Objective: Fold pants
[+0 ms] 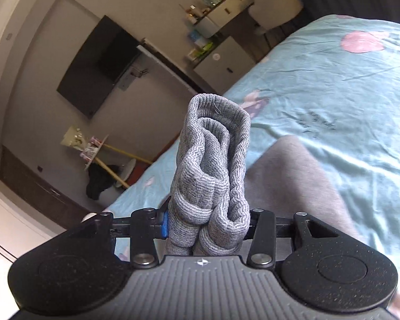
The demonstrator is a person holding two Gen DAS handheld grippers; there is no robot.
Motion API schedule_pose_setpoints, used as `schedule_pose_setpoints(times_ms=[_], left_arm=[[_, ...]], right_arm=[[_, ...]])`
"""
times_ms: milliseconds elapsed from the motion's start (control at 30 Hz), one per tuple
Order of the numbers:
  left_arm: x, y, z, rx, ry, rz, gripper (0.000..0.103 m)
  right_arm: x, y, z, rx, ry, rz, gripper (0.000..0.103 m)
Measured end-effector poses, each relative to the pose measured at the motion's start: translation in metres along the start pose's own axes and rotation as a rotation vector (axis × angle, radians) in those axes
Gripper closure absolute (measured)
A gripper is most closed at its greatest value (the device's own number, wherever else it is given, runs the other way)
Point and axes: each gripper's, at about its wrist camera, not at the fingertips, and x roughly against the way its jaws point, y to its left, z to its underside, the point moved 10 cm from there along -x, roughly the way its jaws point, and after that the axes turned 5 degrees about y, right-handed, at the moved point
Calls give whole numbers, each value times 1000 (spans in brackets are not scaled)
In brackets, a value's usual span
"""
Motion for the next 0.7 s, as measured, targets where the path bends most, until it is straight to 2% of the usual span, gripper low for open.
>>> schedule_pose_setpoints(times_ms=[133, 467, 700], left_arm=[[-2, 3, -1, 23, 13, 5, 29], [-8, 4, -3, 28, 25, -4, 28], [-9, 4, -4, 24, 28, -2, 27]], right_arm=[[-4, -13, 9, 50, 15, 63, 60], [-10, -20, 19, 182, 22, 150, 60], [-12, -24, 33, 335, 8, 235, 60]])
